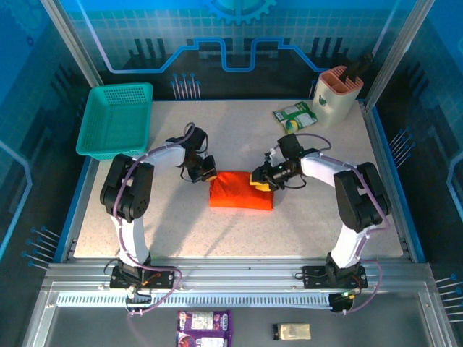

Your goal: Fold the inside-out t-shirt

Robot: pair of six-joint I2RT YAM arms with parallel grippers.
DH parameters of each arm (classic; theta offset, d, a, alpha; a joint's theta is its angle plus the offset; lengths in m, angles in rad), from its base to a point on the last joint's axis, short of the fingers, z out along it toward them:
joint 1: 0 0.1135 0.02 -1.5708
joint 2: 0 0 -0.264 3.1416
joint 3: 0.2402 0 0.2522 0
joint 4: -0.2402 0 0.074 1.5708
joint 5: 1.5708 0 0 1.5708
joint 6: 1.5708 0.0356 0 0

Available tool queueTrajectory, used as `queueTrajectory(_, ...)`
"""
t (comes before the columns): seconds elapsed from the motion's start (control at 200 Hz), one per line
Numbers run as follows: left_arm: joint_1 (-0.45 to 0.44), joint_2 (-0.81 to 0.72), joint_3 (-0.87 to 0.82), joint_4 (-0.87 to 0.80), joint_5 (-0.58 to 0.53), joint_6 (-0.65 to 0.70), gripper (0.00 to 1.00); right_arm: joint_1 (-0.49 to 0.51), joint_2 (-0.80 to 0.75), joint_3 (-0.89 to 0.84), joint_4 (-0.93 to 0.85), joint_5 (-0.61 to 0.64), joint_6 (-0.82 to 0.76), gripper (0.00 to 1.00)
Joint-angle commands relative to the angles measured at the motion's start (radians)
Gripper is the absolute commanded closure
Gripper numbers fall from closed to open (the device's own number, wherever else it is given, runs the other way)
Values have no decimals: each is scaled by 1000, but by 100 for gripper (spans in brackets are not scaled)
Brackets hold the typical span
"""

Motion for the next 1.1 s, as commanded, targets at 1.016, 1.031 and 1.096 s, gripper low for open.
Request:
queueTrajectory(1.016,-224,-130,54,-163,5,-14,93,77,-88,120,-182,116,-69,61)
queueTrajectory(1.031,-226,-124,54,-165,1,-13,94,87,-95,106,-168,102,-59,61)
queueTrajectory(1.096,-227,-105,45,-166,-16,-10,94,120,-126,38,-103,63,-9,62)
